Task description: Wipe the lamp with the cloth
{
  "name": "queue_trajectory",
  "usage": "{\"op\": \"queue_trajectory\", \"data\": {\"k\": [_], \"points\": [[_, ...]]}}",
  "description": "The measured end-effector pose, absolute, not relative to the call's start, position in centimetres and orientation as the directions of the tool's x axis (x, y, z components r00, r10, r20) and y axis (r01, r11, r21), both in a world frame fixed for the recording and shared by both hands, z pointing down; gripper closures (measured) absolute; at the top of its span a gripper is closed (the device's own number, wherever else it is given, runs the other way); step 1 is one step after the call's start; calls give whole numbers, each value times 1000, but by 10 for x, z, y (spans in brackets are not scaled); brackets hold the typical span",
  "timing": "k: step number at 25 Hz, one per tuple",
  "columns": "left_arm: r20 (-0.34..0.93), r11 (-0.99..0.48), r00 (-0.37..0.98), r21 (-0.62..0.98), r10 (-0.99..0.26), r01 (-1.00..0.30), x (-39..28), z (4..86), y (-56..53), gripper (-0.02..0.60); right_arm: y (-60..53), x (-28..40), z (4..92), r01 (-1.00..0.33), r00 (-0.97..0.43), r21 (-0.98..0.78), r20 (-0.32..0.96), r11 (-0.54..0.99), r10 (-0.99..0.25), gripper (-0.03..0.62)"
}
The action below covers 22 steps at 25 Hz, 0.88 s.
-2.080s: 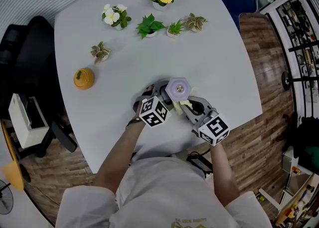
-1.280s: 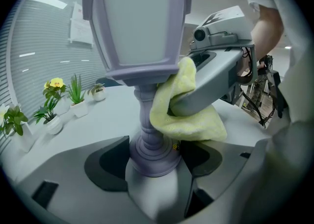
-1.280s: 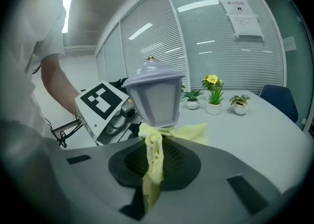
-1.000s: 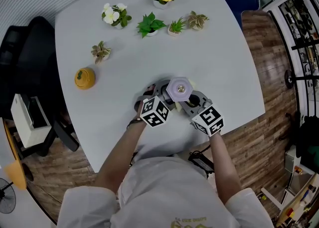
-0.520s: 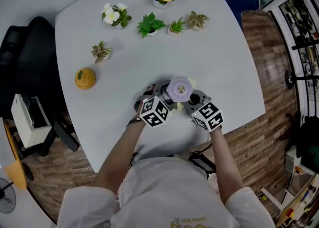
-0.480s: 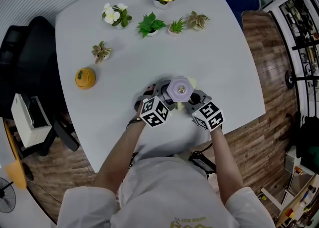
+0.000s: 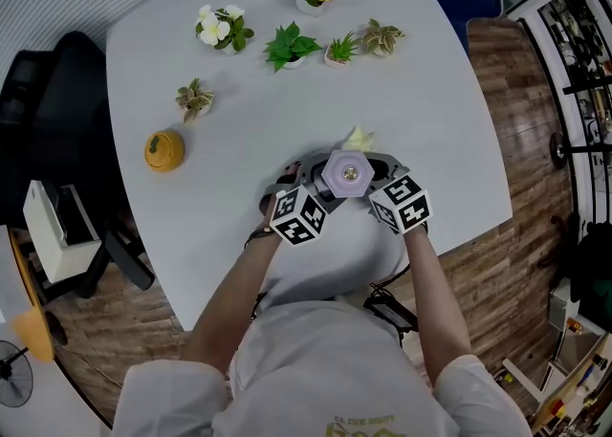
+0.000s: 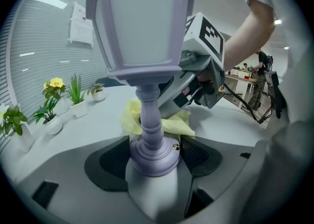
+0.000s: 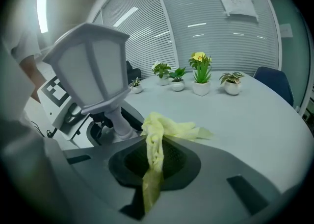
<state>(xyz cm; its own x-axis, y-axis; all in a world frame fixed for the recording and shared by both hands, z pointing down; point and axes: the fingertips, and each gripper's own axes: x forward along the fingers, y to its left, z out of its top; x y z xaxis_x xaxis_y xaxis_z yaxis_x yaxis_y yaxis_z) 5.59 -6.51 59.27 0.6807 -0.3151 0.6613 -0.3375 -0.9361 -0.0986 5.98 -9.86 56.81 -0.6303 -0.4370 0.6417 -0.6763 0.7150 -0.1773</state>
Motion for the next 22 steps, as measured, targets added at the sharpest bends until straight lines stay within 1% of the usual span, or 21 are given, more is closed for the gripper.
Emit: {"op": "queue_trajectory", "data": {"k": [11,22], "points": [[663,-936,678,-101,-317,-338,55,594,-66,276,-84,61,568,-665,-643,-188,637,723,-425,568],[663,-935,677,-102,-319,-340,55,594,-65,276,-54,55,568,-637,-653,-207,656,742,-377,566]]}}
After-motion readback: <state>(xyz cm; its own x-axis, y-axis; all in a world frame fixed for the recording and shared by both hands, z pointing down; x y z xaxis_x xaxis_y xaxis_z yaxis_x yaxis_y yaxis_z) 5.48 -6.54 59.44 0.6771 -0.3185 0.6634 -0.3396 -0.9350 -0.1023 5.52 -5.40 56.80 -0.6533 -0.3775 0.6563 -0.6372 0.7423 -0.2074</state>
